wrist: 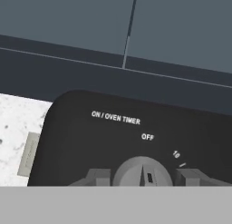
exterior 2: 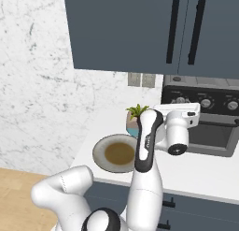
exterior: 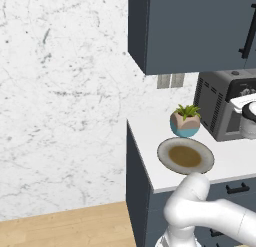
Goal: Pick up the kebab skewer and baguette bread, and place them inside the toaster oven. Close the toaster oven door and start by setting the timer.
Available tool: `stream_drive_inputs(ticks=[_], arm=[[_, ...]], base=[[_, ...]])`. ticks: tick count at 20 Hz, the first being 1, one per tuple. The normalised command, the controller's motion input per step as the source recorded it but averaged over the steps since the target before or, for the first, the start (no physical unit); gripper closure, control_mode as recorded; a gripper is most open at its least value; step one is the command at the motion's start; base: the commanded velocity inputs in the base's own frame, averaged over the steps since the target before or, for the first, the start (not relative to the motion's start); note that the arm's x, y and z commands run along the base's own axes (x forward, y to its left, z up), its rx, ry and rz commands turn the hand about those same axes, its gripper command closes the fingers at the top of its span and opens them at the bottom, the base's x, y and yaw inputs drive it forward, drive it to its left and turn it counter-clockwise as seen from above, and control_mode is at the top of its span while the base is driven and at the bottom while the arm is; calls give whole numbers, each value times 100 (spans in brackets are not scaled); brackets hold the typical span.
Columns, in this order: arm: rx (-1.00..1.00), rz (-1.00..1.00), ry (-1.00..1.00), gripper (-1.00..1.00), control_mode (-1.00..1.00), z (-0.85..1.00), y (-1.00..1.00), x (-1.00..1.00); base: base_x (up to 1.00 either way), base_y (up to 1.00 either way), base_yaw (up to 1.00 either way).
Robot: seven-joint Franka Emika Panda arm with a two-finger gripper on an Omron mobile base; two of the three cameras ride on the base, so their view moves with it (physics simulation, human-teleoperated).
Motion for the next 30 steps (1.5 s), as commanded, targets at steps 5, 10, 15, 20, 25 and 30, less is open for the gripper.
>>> stream_drive_inputs(ticks=[5, 10, 15, 20, 25, 30], arm=[[0, -6, 0, 100, -100, 7, 60, 0], [0, -6, 0, 100, -100, 10, 59, 0], [7, -13, 1, 100, -100, 6, 56, 0], [14, -14, 0, 100, -100, 0, 62, 0], [19, -14, 0, 100, -100, 0, 62, 0], [24, -12, 0, 100, -100, 0, 58, 0]], base=[[0, 0, 0], [0, 0, 0], [0, 0, 0], [0, 0, 0], [0, 0, 0], [0, 0, 0]])
